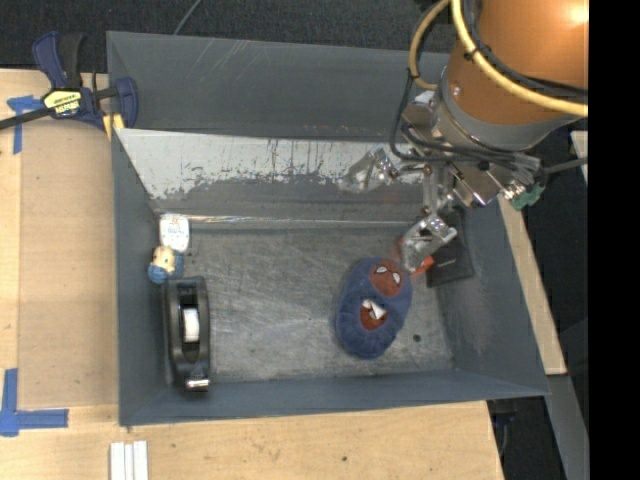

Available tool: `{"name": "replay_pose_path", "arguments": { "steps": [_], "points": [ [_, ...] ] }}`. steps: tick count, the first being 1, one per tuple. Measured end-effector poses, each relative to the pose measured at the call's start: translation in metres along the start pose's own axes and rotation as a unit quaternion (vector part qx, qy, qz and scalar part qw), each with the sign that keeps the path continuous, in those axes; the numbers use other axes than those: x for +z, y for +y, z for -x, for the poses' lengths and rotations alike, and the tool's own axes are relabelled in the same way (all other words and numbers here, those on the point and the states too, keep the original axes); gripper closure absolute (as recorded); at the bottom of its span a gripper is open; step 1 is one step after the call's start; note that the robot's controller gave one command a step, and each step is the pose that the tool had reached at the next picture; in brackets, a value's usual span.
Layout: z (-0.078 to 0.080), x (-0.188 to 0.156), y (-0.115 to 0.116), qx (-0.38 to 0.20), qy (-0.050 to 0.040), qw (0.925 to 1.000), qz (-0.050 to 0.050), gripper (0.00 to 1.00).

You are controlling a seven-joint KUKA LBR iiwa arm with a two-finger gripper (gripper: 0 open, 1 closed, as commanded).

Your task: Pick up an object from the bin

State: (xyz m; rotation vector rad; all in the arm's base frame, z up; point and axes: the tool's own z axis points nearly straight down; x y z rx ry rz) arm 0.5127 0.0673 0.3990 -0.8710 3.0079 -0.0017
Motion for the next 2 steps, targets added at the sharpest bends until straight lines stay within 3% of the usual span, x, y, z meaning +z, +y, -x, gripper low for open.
{"name": "replay_pose_path", "arguments": {
  "steps": [1,2],
  "points": [
    [-0.014,0.138,-0.026,-0.075,0.0064,0.9972,0.004,0.0],
    [0.002,0.305,-0.059,-0.179,0.005,0.9839,0.004,0.0]
  ]
}}
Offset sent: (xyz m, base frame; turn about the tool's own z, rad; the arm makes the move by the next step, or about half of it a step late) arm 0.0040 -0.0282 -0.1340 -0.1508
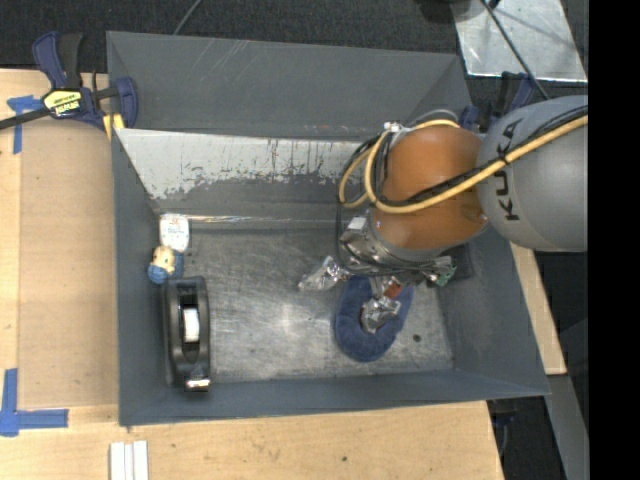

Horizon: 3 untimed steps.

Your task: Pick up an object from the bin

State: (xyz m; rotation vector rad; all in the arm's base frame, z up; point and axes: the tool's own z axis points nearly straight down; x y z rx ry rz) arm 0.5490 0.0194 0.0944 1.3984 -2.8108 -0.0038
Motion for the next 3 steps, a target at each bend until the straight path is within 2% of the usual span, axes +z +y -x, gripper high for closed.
{"name": "replay_pose_path", "arguments": {
  "steps": [1,2,3],
  "points": [
    [-0.021,0.019,-0.037,-0.082,-0.004,0.9966,-0.001,0.0],
    [-0.022,0.015,-0.041,-0.082,-0.0026,0.9966,-0.005,1.0],
    [-0.01,-0.131,-0.037,-0.093,-0.0038,0.9956,-0.006,1.0]
  ]
}}
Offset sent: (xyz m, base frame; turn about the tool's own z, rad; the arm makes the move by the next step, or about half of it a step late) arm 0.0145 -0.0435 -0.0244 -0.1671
